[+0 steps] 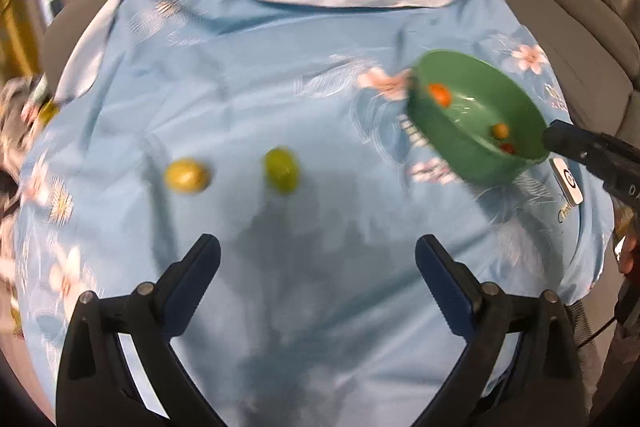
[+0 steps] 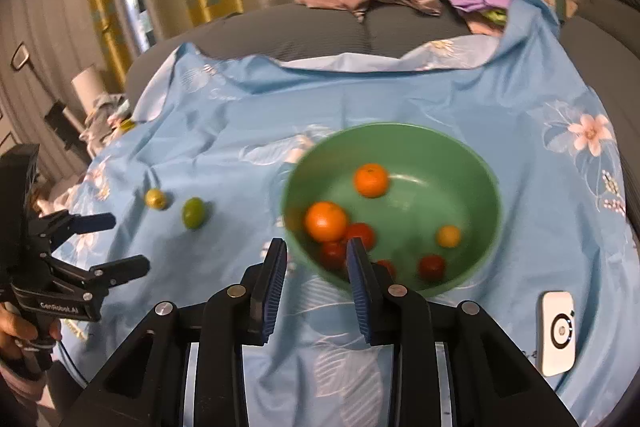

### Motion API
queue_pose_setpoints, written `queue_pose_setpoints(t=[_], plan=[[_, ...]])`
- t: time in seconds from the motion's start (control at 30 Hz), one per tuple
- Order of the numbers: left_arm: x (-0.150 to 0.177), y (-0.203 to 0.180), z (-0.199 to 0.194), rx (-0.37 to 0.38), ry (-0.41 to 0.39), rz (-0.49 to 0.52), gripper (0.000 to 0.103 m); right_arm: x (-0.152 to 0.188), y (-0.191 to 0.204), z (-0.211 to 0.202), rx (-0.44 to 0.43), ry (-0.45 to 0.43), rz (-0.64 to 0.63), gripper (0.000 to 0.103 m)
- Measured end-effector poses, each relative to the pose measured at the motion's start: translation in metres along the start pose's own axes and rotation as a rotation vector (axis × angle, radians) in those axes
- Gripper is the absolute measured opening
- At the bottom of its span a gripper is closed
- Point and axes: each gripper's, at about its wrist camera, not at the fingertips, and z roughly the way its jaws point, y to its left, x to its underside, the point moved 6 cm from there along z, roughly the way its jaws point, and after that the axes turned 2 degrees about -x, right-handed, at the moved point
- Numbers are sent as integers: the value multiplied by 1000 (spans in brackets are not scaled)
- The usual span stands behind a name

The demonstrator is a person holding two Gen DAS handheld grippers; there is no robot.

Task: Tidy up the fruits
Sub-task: 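Move both tools back toward the yellow and green plums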

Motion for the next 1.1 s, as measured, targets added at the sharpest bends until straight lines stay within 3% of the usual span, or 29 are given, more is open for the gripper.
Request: queue_pose_setpoints(t=[0.23,0.57,0.9,1.1], plan=[[40,41,-19,7,16,-94,98,3,32,11,-33,27,-31,34],[61,70,-19,-1,31,-150,98,5,65,40,-46,79,-61,35],[56,87,-13,9,5,-179,98,13,88,82,-121,169,-66,36],[32,101,-3,-38,-24,-169,98,14,106,113,-187,219,-67,36]])
